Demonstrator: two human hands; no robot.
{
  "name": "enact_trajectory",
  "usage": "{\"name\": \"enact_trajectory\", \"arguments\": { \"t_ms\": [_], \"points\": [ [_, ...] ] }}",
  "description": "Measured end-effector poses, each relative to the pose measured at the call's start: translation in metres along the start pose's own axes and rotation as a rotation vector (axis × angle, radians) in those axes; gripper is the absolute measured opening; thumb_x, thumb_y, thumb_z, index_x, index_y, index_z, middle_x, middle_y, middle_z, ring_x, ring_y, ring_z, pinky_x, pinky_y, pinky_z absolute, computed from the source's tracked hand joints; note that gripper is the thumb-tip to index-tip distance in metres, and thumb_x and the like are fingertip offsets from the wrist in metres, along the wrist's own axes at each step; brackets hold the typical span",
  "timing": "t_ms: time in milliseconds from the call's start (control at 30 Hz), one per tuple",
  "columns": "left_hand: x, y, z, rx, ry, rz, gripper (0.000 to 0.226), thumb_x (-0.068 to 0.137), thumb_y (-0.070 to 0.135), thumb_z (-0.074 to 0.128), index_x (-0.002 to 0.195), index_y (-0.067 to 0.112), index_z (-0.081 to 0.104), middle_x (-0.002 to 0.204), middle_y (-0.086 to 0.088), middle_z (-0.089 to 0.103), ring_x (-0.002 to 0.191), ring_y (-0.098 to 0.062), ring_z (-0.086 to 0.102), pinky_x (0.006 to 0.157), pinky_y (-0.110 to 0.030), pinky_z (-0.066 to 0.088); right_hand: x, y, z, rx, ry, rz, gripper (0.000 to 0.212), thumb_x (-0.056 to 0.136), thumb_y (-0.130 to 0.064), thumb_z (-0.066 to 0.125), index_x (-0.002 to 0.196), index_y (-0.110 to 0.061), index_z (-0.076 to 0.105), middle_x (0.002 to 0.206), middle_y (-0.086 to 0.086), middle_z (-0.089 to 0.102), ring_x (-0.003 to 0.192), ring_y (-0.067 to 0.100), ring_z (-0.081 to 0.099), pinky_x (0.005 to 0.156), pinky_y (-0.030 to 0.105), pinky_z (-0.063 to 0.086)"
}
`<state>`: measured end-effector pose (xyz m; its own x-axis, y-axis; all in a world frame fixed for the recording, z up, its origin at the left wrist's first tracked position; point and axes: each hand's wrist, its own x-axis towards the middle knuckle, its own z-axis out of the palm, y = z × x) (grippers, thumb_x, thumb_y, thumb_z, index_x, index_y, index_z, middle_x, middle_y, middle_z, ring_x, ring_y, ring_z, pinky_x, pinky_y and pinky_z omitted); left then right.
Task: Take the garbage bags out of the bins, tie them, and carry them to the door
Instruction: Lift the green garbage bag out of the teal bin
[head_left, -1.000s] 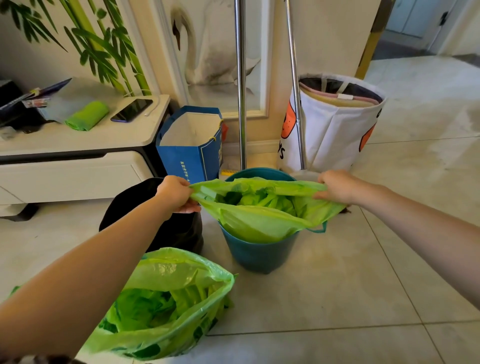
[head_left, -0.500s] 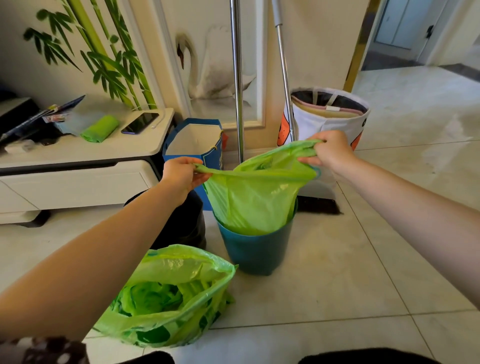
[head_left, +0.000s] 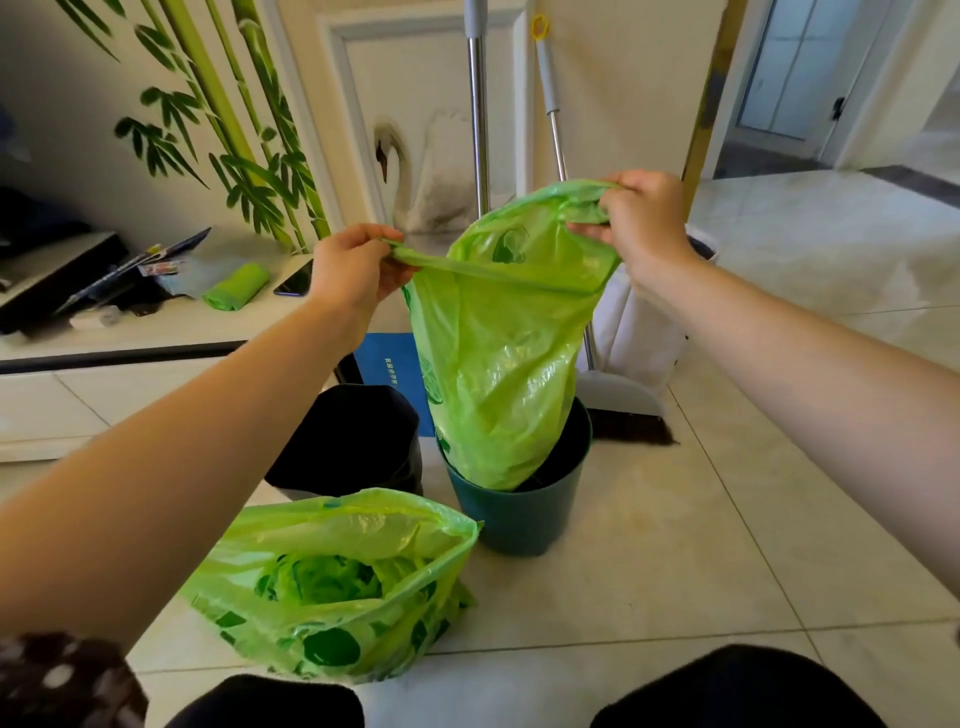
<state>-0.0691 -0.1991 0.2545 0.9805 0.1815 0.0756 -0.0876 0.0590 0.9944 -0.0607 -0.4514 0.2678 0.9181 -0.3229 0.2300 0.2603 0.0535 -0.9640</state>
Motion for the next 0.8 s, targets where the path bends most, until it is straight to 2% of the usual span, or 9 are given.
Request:
{"name": "enact_trajectory", "arguments": {
  "t_ms": [67,200,500,600,667,733,800],
  "points": [
    [-0.012,0.012,0.001,-0.006,-0.017,0.037,0.031,0.093,-0.005,0.039,0.078,0.009,0.062,0.074,-0.008,0.062,0.068,-0.017,0.066,0.066,-0.023,0.055,-0.007,-0.01,0.0,-0.003,0.014,-0.049,0.028,0.081,0.011,0.042,0.065,-0.004,0.06,0.079,0.016,0.058,0.069,0.024,0.067,0.062,0.03,0.059],
    [-0.035,0.036,0.002,-0.046,-0.025,0.107,0.032,0.093,-0.008,0.036,0.077,0.009,0.058,0.073,-0.008,0.058,0.066,-0.016,0.062,0.071,-0.026,0.057,-0.023,-0.032,-0.003,0.01,0.041,-0.162,0.027,0.076,0.006,0.048,0.052,-0.007,0.05,0.061,0.005,0.046,0.063,0.018,0.06,0.06,0.031,0.058],
    [-0.074,0.082,-0.006,-0.146,-0.073,0.186,0.031,0.092,-0.007,0.038,0.077,0.008,0.061,0.075,-0.007,0.059,0.066,-0.017,0.064,0.077,-0.029,0.057,-0.056,-0.087,-0.015,0.002,0.07,-0.267,0.025,0.074,0.001,0.046,0.057,-0.012,0.059,0.063,0.008,0.056,0.063,0.025,0.065,0.055,0.031,0.056],
    [-0.09,0.085,-0.001,-0.127,-0.145,0.17,0.03,0.091,-0.007,0.039,0.076,0.008,0.06,0.075,-0.007,0.058,0.068,-0.019,0.063,0.074,-0.028,0.056,-0.071,-0.097,-0.023,-0.042,0.078,-0.284,0.028,0.071,0.0,0.047,0.048,-0.016,0.053,0.049,0.0,0.048,0.048,0.02,0.056,0.045,0.025,0.047],
    [-0.102,0.082,0.003,-0.101,-0.186,0.145,0.03,0.091,-0.006,0.039,0.076,0.008,0.06,0.074,-0.007,0.058,0.067,-0.018,0.063,0.073,-0.027,0.055,-0.085,-0.098,-0.028,-0.086,0.08,-0.297,0.03,0.07,0.0,0.047,0.045,-0.016,0.045,0.045,0.001,0.039,0.043,0.019,0.045,0.041,0.022,0.037],
    [-0.113,0.075,0.006,-0.088,-0.2,0.117,0.03,0.091,-0.007,0.039,0.075,0.008,0.059,0.072,-0.008,0.057,0.063,-0.017,0.062,0.07,-0.026,0.055,-0.097,-0.097,-0.034,-0.115,0.072,-0.332,0.03,0.066,0.001,0.047,0.045,-0.017,0.034,0.046,-0.001,0.026,0.045,0.015,0.029,0.043,0.02,0.021],
    [-0.121,0.065,0.009,-0.066,-0.192,0.082,0.031,0.091,-0.007,0.038,0.073,0.008,0.059,0.066,-0.007,0.057,0.058,-0.017,0.061,0.063,-0.024,0.055,-0.108,-0.095,-0.038,-0.132,0.044,-0.353,0.034,0.064,0.002,0.046,0.046,-0.019,0.026,0.043,-0.009,0.016,0.047,0.011,0.017,0.047,0.024,0.012]
  ]
}}
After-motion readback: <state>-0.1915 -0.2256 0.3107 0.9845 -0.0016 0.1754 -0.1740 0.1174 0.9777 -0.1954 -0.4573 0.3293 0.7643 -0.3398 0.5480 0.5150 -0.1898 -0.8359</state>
